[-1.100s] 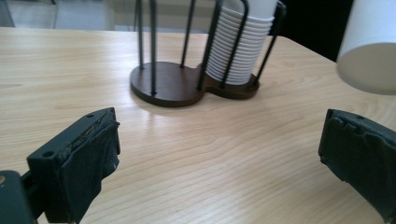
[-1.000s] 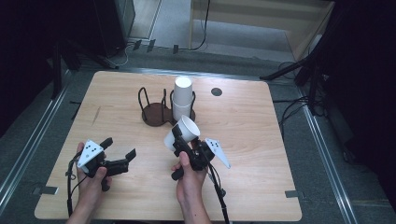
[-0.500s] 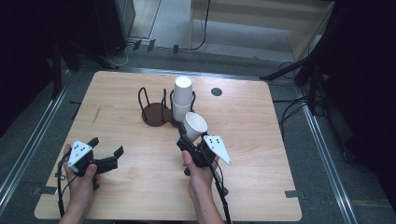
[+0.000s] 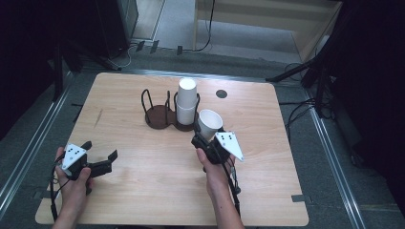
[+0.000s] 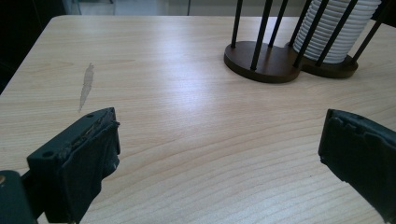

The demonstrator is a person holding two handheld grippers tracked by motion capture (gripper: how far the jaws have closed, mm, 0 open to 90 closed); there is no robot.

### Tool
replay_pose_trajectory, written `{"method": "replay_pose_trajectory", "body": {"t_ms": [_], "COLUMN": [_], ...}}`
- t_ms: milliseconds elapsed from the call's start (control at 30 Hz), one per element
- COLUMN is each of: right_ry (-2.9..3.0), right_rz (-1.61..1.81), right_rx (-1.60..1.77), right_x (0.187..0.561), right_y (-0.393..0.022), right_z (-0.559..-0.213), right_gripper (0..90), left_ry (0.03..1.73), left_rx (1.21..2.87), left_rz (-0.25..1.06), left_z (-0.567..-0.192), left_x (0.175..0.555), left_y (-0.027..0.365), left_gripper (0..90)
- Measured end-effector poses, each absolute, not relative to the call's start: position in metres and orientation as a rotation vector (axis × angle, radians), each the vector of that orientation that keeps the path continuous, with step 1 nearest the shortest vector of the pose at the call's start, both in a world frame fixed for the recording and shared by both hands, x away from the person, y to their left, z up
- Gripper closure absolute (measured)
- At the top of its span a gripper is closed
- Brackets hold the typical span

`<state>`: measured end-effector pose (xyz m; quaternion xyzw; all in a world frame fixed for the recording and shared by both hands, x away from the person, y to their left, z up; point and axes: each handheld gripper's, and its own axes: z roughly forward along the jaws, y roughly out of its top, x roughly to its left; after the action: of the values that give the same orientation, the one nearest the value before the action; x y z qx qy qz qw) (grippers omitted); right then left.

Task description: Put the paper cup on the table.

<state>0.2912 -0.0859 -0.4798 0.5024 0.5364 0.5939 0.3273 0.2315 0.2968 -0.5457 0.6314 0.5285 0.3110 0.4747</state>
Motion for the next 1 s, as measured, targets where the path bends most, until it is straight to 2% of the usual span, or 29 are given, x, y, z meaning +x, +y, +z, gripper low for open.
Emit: {"method": "replay_pose_trajectory", "body": {"t_ms": [500,1000], "right_ry": [1.398,1.321], "right_rz": [1.494,1.393], "right_rx": [1.341,1.358], "right_x": [0.325,0.357], "right_y": [-0.120,-0.149], "right_z": [-0.492,-0.508], "right_gripper": [26.7,27.4], "left_ry": [1.280,1.295], "left_rx": [1.548,1.474], "left_rz": [0.737,0.700], "left_z": [-0.550,-0.551], "left_x": [0.233,0.231], "left_y": [0.295,0.301], "left_gripper": [0.0,0.0]}}
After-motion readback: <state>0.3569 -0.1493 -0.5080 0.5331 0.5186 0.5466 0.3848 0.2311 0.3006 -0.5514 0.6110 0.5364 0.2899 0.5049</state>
